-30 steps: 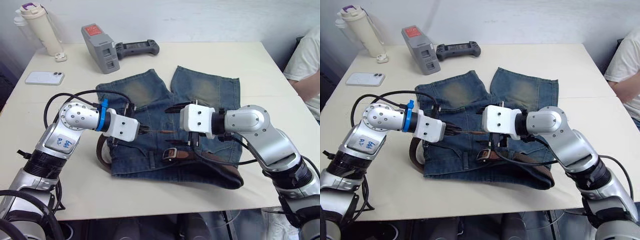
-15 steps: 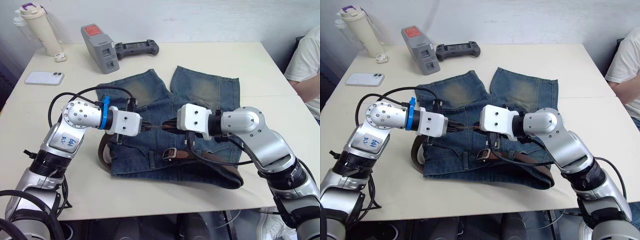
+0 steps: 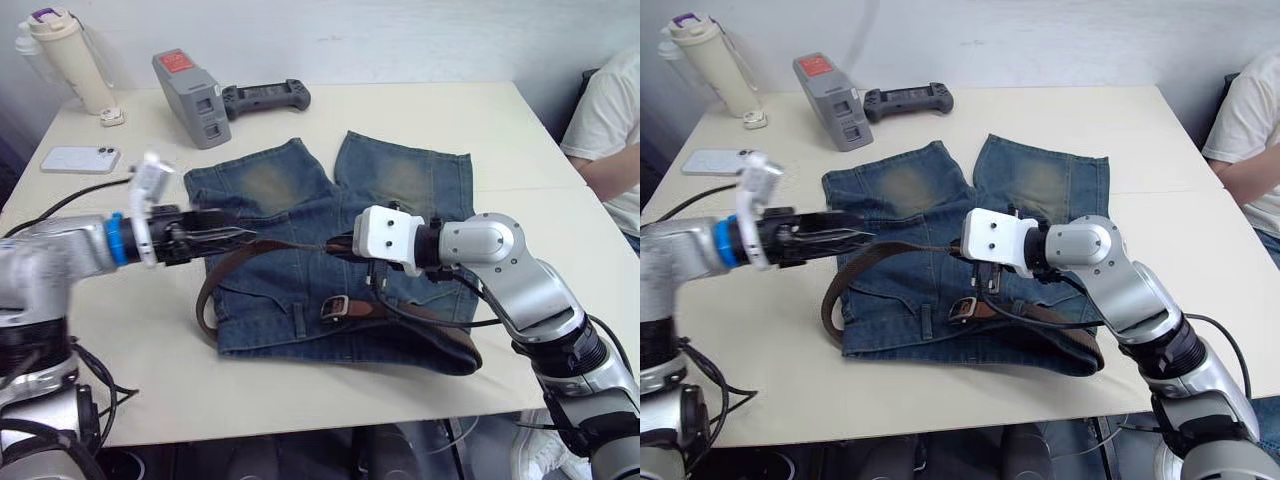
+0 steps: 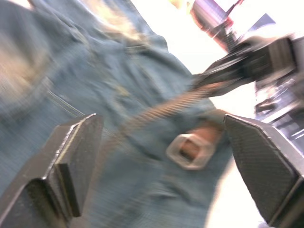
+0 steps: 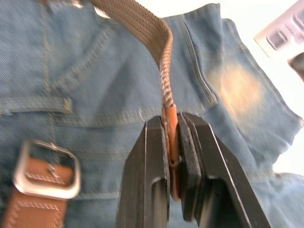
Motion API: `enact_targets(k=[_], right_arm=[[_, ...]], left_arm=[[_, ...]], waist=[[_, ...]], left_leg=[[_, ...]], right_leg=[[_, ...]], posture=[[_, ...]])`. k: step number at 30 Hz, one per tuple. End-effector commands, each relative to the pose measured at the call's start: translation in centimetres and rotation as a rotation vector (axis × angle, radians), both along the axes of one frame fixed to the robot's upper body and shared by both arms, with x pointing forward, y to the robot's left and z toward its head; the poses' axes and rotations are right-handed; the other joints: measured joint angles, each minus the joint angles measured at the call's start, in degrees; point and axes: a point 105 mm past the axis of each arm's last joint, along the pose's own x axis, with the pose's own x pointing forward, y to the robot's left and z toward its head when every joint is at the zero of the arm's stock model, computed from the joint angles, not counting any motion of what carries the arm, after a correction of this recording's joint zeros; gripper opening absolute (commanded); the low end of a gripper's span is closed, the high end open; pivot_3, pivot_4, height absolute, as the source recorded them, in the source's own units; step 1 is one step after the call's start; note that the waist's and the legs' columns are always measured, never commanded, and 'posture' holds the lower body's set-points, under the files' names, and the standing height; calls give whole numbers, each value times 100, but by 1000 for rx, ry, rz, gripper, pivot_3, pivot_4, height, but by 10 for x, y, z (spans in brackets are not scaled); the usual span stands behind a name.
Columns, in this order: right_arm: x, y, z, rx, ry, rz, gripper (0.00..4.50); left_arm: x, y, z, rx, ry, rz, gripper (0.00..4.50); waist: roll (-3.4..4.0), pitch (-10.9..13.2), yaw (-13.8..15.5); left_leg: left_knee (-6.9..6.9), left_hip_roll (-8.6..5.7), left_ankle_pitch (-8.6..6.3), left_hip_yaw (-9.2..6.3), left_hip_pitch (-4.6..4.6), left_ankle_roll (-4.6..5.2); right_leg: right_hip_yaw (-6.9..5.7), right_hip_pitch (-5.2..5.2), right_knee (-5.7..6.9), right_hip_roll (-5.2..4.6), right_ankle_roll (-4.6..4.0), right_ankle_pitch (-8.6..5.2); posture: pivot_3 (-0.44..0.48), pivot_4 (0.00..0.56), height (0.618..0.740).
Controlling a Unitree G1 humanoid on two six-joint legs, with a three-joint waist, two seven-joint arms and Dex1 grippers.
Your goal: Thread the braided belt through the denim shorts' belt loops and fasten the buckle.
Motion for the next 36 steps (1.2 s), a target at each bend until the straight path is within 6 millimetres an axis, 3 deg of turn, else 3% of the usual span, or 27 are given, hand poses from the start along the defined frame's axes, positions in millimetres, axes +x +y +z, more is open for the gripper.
enact_targets(k=[1, 2, 6, 7, 9, 12, 16, 20, 25, 36], right_arm=[[-1, 8, 3, 7, -60, 19, 0], [0, 9, 3, 8, -63, 22, 0], [0, 11, 3, 9, -76, 38, 0], [0, 13, 4, 12, -86, 47, 0], [-1, 16, 7, 22, -108, 67, 0], [-2, 18, 9, 31, -123, 81, 0], [-15, 27, 16, 48, -252, 164, 0], [-18, 26, 17, 39, -344, 173, 0], [-17, 23, 7, 8, -401, 160, 0], [-2, 4, 5, -16, -481, 78, 0]], left_arm=[[-16, 18, -5, 23, 138, 81, 4487], [-22, 20, -11, 47, 195, 65, 4487], [-32, 19, -12, -124, 390, -39, 4487], [-32, 16, -22, -123, 468, -45, 4487], [-27, 5, -34, -139, 514, -3, 4487], [-25, 0, -37, -154, 533, 7, 4487], [11, -31, -57, -297, 478, 222, 4487], [32, -41, -50, -507, 491, 502, 4487], [31, -52, -45, -646, 602, 662, 4487], [28, -47, -40, -687, 654, 759, 4487]], waist=[[-5, -3, 0], [-4, -2, -25], [-4, -2, 0], [-4, -2, 5], [-6, -3, 1], [-6, -3, -5], [19, -15, 14], [-31, -16, 14], [-30, -18, 9], [-30, -17, 171]], left_leg=[[4, 0, 1, -3, 1, -2], [3, 1, 2, -3, 2, -3], [-5, 2, 2, -4, 8, -4], [-3, 1, 2, -7, 6, -4], [1, -5, 1, -6, 6, -2], [-1, -11, -1, -42, 14, 1], [8, -17, -1, -3, 10, 1], [35, -12, -12, -15, 2, 4], [46, -11, -16, -27, 17, 4], [66, -17, -21, -65, 9, 6]], right_leg=[[-1, 4, 2, 0, 0, 0], [0, 3, 3, 0, 0, 0], [14, -1, 6, -2, -1, 0], [16, 1, 5, -2, -1, 0], [30, 6, 3, -6, -1, 0], [61, 7, 2, -11, -2, 0], [61, 14, -3, -4, -2, 0], [53, 26, -3, -1, 0, 2], [44, 58, -15, 1, 0, 2], [-1, 99, -66, 3, 0, 2]], posture=[[0, 150, 740], [0, 150, 740], [0, 150, 740], [0, 150, 740], [0, 150, 740], [0, 150, 740], [0, 150, 740], [0, 150, 740], [0, 150, 740], [0, 150, 740]])
